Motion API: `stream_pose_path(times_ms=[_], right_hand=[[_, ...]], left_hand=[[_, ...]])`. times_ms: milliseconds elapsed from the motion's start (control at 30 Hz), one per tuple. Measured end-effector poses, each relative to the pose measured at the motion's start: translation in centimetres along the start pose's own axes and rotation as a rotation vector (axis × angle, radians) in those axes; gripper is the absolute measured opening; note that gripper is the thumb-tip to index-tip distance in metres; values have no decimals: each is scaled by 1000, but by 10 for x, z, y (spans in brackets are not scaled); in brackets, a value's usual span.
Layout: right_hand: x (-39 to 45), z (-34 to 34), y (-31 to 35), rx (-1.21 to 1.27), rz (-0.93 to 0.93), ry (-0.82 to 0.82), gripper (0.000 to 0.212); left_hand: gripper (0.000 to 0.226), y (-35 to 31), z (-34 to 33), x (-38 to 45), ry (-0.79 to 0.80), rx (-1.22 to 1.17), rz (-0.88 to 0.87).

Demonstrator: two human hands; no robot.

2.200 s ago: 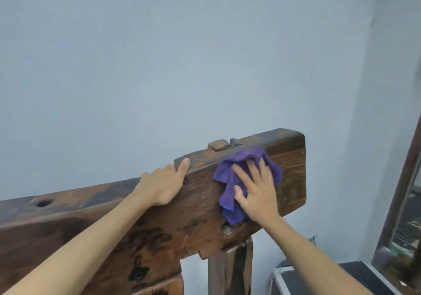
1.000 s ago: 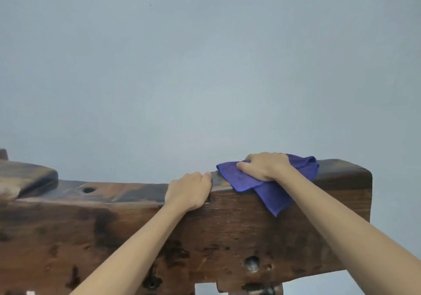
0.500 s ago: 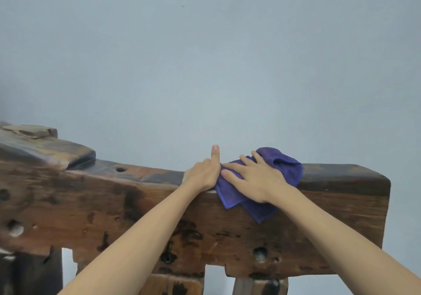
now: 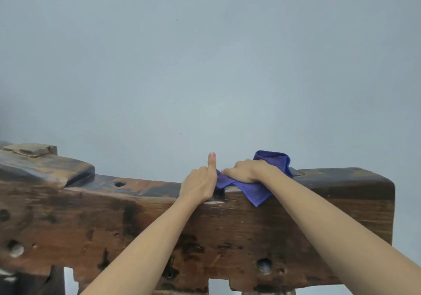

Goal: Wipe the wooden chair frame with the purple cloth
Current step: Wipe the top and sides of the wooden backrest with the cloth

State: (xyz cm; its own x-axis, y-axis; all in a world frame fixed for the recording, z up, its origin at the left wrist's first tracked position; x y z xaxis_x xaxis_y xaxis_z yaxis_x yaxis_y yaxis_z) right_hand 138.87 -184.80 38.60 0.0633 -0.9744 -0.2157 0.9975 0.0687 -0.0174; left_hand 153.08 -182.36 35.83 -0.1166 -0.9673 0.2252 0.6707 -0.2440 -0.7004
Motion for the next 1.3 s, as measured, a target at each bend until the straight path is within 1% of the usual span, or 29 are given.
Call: stream_pose_path(times_ms=[100,167,200,233,267,300,333,367,400,433,500,567,600,633,667,733,800,867,933,967,1000,1067,1100,1167,1233,1300], right_hand=[[-27,2,-8,17,143,-163,56],[-50,3,-29,55,216,-267,54],[-60,4,-48,45,211,-305,54],[-68,6,-76,15,155,-329,55],[-74,9,-110,-12,60,-331,56],[-81,11,-152,-27,-69,-297,58],[-89,13,-193,-28,-193,-247,58],[-96,15,-233,6,-298,-200,59],[-103,15,-271,94,-373,-173,60],[-109,11,-303,236,-417,-157,62],[-119,-9,-343,606,-436,-119,68],[-120,-29,-353,948,-375,-134,74],[-116,-35,-353,1066,-311,-134,72],[-112,-35,-351,1107,-260,-123,70],[-109,-33,-346,1105,-227,-95,68],[-104,-24,-338,992,-242,-30,61],[-96,-6,-322,746,-274,-13,51],[-85,11,-293,452,-276,-52,42],[-72,15,-258,274,-299,-75,30],[-64,14,-235,238,-259,-72,27],[-58,11,-212,221,-197,-66,28],[-53,7,-179,191,-125,-82,31],[-56,6,-170,164,-121,-119,37],[-70,7,-168,107,-114,-261,48],[-96,-1,-165,37,-5,-454,54],[-129,-12,-166,-13,141,-648,59]], left_hand=[[74,9,-5,6,27,59,-30],[75,10,-5,8,43,104,-78],[79,8,-5,8,50,135,-106],[87,5,-7,7,59,164,-142],[97,3,-8,7,64,181,-165],[103,3,-11,8,70,195,-166],[104,3,-14,7,69,222,-155],[99,3,-15,6,64,259,-149],[93,1,-16,5,54,295,-156],[87,-1,-16,4,41,329,-162],[79,-5,-17,3,18,392,-168],[76,-7,-18,3,4,443,-165],[78,-7,-18,5,-1,450,-153],[82,-6,-18,7,-10,429,-137],[85,-3,-18,7,-22,392,-116],[87,-2,-16,7,-42,355,-91],[86,-5,-18,7,-17,401,-101],[81,-7,-22,8,50,474,-108],[83,-2,-25,9,109,419,-62],[86,2,-24,10,123,361,-27],[88,4,-24,9,132,326,-3],[83,2,-25,8,171,331,1],[77,1,-25,6,190,350,-13],[59,-4,-30,1,233,440,-80],[45,-6,-31,2,244,531,-154],[41,-7,-30,3,234,563,-183]])
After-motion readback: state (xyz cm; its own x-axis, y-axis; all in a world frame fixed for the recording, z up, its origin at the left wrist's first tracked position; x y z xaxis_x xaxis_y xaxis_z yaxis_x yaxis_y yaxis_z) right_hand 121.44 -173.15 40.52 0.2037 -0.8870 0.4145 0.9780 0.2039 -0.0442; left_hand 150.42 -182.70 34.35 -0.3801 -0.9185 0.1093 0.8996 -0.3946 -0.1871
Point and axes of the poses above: each hand's wrist, its own x-axis towards the middle knuckle, its own z-axis out of the back of the hand, y = z × x, the point moved 9 cm from there along x, towards the middle knuckle, and after that the axes turned 8 degrees about y, right-handed, at the moved point
